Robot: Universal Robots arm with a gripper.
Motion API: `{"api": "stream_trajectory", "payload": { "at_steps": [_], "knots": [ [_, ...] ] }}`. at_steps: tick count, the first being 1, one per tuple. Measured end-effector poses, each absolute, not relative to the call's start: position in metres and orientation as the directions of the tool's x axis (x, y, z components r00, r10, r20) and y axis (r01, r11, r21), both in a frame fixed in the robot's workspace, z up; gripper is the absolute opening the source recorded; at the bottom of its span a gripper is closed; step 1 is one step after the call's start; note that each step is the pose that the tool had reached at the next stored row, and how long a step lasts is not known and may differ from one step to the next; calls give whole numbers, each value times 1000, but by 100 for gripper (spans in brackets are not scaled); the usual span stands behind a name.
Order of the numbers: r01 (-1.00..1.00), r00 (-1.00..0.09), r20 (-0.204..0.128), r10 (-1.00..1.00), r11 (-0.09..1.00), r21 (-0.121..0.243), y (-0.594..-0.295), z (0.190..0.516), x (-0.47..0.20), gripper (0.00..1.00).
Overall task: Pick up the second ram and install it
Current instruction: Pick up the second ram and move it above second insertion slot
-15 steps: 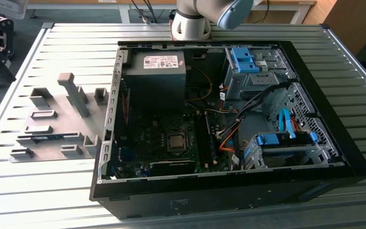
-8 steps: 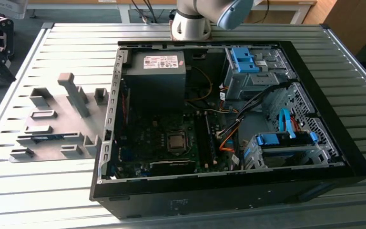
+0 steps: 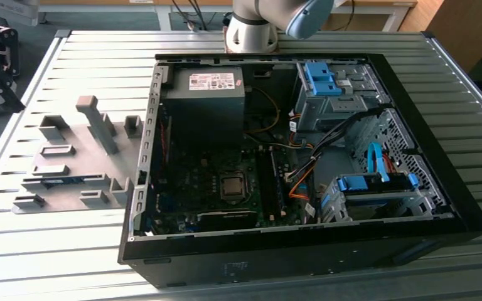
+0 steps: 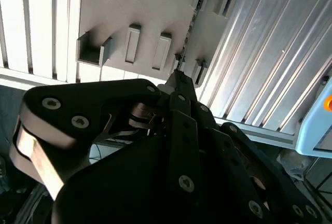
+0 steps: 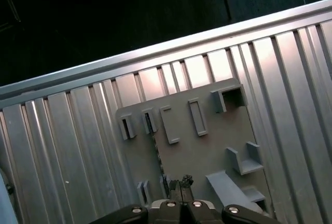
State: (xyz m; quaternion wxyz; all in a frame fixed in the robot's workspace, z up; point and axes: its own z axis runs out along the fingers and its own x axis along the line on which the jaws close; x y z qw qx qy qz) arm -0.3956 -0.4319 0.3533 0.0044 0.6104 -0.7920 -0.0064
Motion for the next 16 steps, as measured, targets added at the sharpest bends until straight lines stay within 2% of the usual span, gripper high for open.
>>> {"api": "stream_trajectory", "payload": {
  "at_steps": [5,10,12,13,14,16],
  "knots": [
    [-979,-202,-2,-979,202,16,-433,344,-397,11],
    [-980,-196,-2,-981,196,16,-433,340,-400,11],
    [-981,-196,-2,-981,196,16,-433,340,-400,24],
    [-981,-192,-2,-981,192,16,-433,339,-400,24],
    [-984,-179,-2,-984,179,16,-433,338,-400,30],
    [-989,-145,-2,-989,145,16,-433,336,-400,30]
  ]
}}
